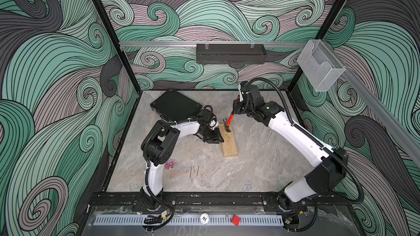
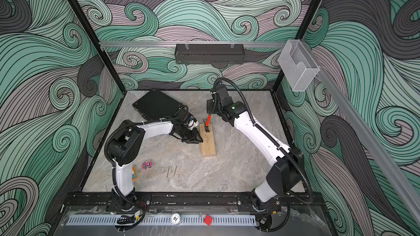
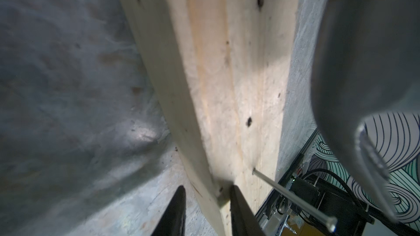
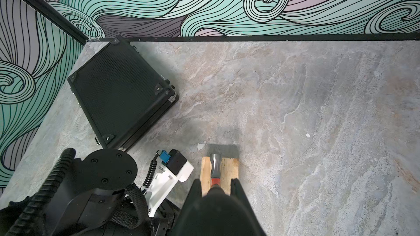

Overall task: Use a claw hammer to pull out a nail
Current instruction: Remove the nail from the mounting plate.

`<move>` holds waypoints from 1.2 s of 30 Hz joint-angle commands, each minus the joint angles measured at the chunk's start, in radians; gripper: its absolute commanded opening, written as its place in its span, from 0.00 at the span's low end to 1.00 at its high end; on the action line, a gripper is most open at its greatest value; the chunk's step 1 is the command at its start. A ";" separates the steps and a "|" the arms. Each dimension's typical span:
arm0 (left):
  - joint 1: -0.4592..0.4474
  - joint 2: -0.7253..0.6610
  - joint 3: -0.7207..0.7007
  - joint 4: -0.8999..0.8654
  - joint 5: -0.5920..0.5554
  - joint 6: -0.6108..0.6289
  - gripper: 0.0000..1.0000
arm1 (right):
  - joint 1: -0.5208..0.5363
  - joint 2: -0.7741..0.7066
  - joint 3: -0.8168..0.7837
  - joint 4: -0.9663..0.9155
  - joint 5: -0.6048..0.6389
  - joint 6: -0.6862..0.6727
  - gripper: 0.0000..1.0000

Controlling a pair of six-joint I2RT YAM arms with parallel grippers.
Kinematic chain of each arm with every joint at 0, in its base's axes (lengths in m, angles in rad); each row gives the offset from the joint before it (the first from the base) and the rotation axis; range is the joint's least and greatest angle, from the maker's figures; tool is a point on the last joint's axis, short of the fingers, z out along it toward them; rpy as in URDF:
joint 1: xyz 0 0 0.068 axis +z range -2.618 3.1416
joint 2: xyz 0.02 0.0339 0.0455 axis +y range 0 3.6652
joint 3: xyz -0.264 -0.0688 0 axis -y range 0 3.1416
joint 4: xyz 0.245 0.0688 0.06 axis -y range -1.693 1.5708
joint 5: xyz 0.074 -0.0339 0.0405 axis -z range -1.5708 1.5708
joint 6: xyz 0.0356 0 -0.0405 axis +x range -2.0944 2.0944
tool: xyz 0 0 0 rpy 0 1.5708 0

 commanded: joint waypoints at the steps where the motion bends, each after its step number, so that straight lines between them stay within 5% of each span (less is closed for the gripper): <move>1: -0.008 0.041 0.018 -0.062 -0.051 0.011 0.29 | -0.003 -0.027 -0.012 0.095 0.017 0.025 0.00; 16: -0.008 0.055 0.039 -0.093 -0.067 0.015 0.25 | -0.003 -0.085 -0.088 0.152 0.147 0.027 0.00; 36: -0.008 0.062 0.043 -0.099 -0.067 0.018 0.23 | 0.000 -0.069 -0.185 0.266 0.144 0.073 0.00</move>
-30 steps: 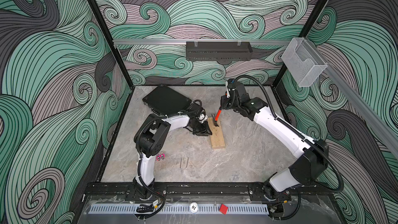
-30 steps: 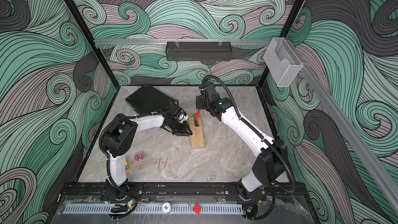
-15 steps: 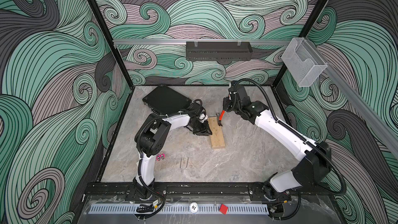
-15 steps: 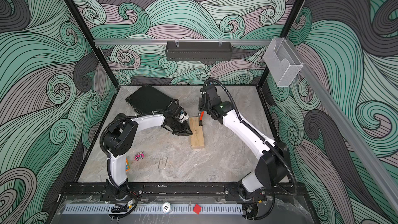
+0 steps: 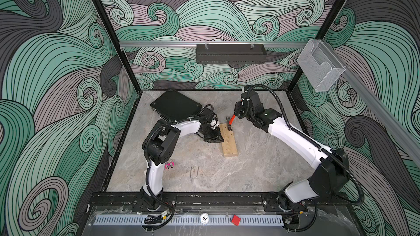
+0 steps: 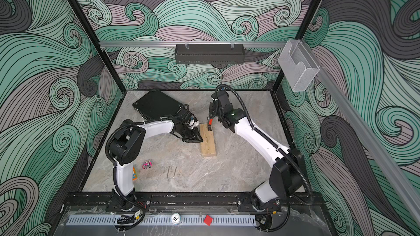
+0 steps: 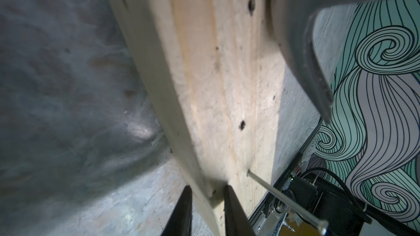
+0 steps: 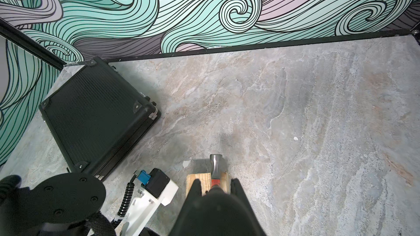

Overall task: Use a claw hammer to pull out a nail
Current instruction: Remove the nail from the mounting plate.

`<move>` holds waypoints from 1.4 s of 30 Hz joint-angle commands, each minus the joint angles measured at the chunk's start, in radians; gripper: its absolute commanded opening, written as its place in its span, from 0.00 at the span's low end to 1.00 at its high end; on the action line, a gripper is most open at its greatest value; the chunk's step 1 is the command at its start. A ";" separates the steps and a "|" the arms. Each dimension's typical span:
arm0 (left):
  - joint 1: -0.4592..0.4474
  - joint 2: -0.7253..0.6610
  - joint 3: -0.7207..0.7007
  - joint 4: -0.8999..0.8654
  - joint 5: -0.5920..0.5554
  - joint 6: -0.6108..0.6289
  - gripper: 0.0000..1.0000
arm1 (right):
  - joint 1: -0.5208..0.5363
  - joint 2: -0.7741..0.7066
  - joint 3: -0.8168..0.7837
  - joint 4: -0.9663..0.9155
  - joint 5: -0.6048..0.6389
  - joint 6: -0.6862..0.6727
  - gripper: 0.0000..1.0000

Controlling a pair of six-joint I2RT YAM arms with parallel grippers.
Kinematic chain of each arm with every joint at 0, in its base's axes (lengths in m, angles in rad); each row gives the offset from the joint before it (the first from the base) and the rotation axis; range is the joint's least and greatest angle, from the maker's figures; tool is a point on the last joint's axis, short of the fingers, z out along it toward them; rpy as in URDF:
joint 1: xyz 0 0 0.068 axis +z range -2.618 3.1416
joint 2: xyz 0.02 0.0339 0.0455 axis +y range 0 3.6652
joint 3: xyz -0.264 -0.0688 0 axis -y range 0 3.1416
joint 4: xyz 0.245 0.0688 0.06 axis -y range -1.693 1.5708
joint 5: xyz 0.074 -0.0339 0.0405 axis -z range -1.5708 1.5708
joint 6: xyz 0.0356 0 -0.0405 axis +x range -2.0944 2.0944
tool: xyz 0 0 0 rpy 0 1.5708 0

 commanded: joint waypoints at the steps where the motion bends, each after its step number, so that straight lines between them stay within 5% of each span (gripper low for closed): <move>1: -0.002 0.046 0.005 -0.059 -0.068 0.014 0.23 | 0.000 -0.028 -0.013 0.079 0.033 0.028 0.00; 42: -0.004 0.050 -0.001 -0.059 -0.052 0.013 0.22 | 0.041 0.001 -0.082 0.177 0.129 0.062 0.00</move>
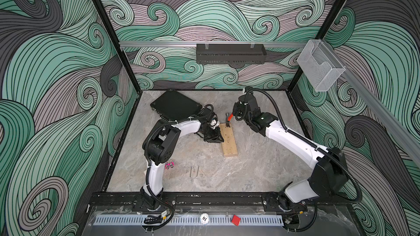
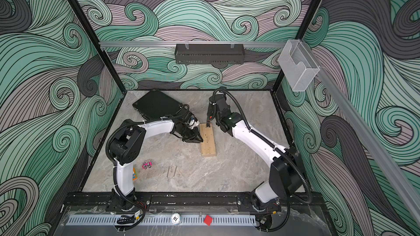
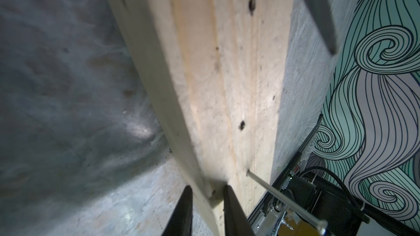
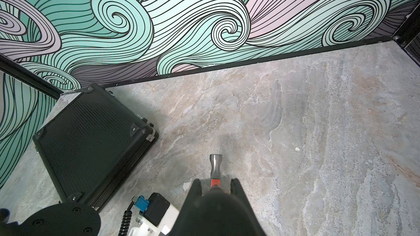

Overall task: Use a claw hammer to pull out a nail
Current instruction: Remove the nail from the mounting plate.

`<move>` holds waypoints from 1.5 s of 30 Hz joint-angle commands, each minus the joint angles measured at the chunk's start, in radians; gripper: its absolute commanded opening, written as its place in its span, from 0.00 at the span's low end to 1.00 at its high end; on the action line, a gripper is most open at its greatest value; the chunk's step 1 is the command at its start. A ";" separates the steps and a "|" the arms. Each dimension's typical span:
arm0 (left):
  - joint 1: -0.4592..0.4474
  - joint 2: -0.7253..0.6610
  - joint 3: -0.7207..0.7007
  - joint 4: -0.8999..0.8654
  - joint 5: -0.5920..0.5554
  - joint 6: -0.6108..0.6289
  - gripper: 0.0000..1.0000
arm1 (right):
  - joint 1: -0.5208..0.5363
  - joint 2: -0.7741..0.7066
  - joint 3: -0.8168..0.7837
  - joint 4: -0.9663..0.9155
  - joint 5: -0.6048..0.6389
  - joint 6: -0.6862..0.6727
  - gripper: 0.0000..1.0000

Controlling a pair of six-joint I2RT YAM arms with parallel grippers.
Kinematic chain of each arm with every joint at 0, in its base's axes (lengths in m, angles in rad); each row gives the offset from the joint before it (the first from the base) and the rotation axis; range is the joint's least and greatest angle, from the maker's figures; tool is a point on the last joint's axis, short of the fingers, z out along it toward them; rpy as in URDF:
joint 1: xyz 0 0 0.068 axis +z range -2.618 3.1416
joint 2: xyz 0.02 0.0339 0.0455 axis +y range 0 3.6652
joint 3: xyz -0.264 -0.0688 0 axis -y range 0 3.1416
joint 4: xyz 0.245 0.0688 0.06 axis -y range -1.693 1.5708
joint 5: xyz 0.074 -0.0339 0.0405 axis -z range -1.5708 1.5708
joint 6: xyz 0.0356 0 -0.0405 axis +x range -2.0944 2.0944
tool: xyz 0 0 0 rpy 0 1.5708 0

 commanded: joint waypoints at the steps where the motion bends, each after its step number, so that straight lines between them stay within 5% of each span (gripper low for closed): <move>1: -0.004 0.045 -0.007 -0.051 -0.059 0.011 0.23 | 0.006 -0.002 -0.010 0.029 0.019 0.014 0.00; 45: -0.004 0.062 0.023 -0.065 -0.059 0.017 0.22 | 0.131 -0.093 -0.140 0.158 0.156 -0.041 0.00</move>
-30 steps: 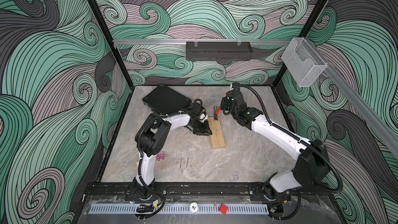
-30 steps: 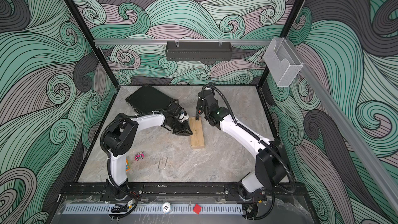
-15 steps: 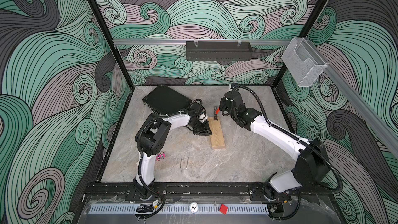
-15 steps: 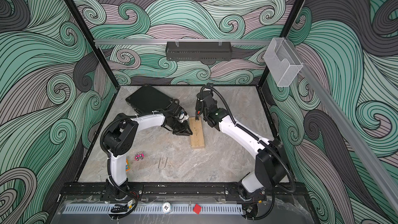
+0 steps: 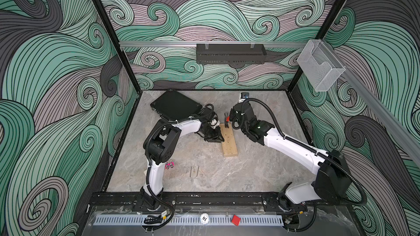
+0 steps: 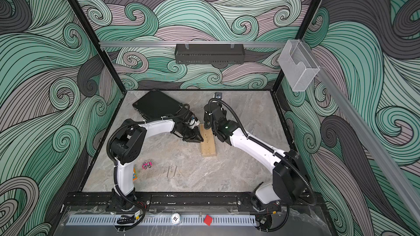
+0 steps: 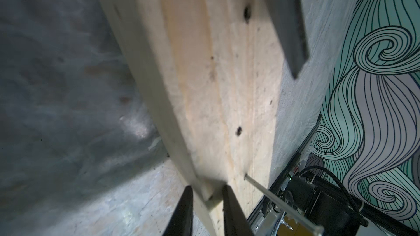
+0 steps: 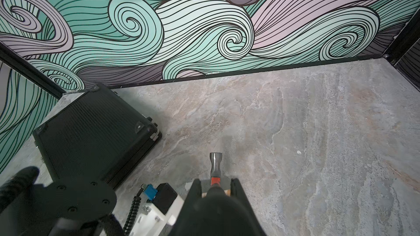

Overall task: Use a claw hammer to pull out a nail
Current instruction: Remove the nail from the mounting plate.

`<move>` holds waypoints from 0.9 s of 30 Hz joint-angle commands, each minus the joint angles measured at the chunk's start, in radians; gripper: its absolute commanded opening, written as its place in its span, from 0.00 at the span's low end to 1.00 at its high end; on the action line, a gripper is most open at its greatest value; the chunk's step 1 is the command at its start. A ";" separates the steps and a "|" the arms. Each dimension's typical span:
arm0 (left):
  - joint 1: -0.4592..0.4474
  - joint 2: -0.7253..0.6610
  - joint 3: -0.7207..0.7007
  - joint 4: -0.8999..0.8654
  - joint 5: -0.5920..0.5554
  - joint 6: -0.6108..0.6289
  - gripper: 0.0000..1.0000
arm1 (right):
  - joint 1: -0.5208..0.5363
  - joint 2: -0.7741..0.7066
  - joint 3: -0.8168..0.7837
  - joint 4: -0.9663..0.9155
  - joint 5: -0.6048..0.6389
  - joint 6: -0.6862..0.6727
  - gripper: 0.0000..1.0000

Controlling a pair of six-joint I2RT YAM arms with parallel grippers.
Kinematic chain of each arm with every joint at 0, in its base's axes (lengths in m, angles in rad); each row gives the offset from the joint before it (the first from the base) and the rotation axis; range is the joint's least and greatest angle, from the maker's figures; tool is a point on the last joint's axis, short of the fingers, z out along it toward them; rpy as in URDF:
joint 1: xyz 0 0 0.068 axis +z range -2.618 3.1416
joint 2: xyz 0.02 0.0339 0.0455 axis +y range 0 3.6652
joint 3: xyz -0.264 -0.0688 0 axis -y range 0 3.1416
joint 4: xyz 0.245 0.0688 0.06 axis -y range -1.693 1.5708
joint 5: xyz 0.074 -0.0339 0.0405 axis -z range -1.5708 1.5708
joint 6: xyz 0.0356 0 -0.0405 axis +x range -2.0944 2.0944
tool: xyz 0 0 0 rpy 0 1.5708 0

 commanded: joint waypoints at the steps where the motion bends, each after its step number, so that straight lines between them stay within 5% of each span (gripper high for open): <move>1: -0.003 0.048 0.003 -0.061 -0.063 0.014 0.22 | 0.024 -0.039 -0.016 0.026 0.021 -0.010 0.00; 27: -0.007 0.050 -0.001 -0.061 -0.063 0.011 0.22 | 0.136 -0.124 -0.090 -0.106 0.101 0.026 0.00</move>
